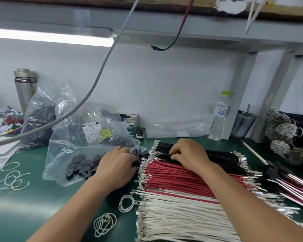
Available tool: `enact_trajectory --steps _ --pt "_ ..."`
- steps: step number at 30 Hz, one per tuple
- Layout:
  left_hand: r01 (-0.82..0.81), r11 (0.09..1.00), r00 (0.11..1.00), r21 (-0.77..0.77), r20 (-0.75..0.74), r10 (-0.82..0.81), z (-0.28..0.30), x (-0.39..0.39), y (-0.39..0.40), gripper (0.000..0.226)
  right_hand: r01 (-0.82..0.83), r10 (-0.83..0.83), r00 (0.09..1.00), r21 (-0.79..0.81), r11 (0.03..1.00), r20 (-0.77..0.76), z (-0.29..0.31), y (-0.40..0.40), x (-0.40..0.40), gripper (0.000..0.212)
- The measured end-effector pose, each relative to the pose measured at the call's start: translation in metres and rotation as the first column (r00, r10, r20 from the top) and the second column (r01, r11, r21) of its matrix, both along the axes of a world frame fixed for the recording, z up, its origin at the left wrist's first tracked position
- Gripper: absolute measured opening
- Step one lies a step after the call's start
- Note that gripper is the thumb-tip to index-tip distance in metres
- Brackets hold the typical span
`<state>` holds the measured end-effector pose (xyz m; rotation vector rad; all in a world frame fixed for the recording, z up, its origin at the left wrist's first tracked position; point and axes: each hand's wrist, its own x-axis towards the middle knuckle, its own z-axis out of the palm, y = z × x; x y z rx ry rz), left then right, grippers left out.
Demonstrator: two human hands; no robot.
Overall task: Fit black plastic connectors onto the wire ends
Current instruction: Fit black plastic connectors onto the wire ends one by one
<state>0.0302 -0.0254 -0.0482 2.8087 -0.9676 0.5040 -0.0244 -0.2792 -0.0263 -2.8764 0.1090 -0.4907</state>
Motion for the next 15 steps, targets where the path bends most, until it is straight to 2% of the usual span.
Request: enact_trajectory --steps 9,12,15 --pt "-0.075 0.994 0.996 -0.085 -0.057 0.071 0.003 0.0 -0.002 0.024 -0.019 0.025 0.999 -0.144 0.989 0.04 0.011 0.001 -0.003 0.013" --pt "-0.09 0.992 0.995 -0.094 -0.051 0.085 0.003 0.002 -0.005 0.021 -0.018 0.025 0.998 -0.112 0.993 0.057 0.021 -0.003 -0.001 0.014" --pt "-0.054 0.996 0.998 -0.066 -0.026 0.052 0.0 0.003 -0.006 0.024 -0.042 0.043 0.999 -0.073 0.996 0.009 0.032 -0.008 0.0 0.026"
